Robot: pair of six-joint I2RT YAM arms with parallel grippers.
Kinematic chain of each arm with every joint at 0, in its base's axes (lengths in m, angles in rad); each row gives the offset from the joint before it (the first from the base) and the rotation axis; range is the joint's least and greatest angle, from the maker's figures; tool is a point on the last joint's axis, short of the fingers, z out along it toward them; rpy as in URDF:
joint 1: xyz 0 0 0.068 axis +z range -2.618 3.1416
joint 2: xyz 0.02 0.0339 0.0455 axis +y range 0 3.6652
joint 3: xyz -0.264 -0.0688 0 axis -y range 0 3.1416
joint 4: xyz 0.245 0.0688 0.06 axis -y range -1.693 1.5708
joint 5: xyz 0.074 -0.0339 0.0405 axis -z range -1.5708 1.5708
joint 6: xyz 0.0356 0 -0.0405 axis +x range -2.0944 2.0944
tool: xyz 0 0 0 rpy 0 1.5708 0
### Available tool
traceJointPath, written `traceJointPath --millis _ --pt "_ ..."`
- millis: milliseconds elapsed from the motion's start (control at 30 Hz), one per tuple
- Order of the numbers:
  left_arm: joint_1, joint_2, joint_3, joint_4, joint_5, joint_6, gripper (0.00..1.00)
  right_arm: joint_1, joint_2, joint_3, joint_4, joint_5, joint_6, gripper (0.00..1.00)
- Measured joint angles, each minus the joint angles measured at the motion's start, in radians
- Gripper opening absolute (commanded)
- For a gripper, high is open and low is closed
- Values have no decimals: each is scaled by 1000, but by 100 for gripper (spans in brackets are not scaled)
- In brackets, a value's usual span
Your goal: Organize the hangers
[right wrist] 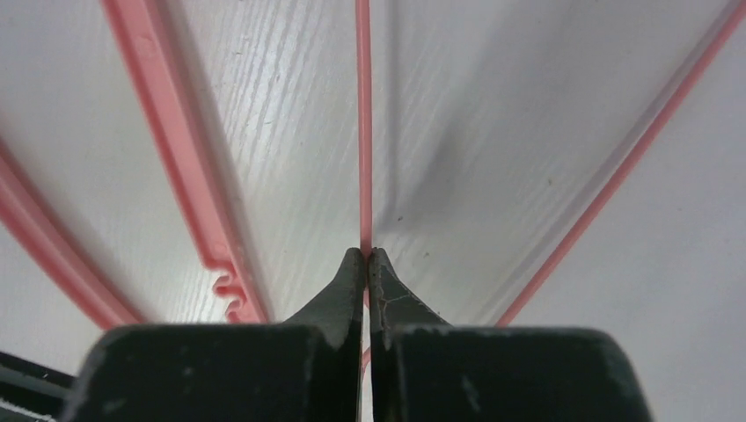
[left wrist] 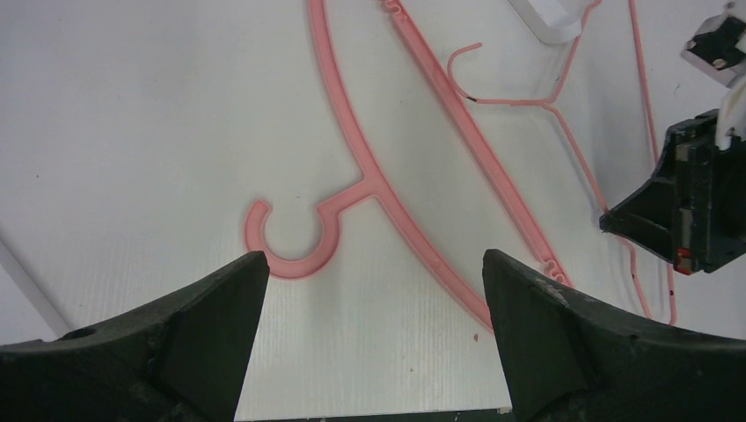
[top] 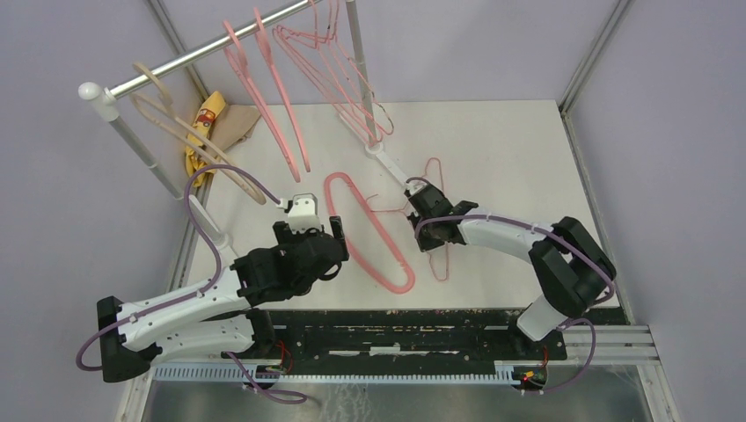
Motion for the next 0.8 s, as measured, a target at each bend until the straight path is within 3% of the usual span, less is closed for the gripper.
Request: traceJointPath --millis 300,533,800 --pt "0 1 0 -3 0 -3 97 -30 -244 27 -85 -124 44 1" --pt "0 4 0 -3 11 -3 96 -137 -360 124 -148 -375 139 1" --pt "0 11 0 -4 17 -3 96 -170 -418 181 -172 -644 279 1"
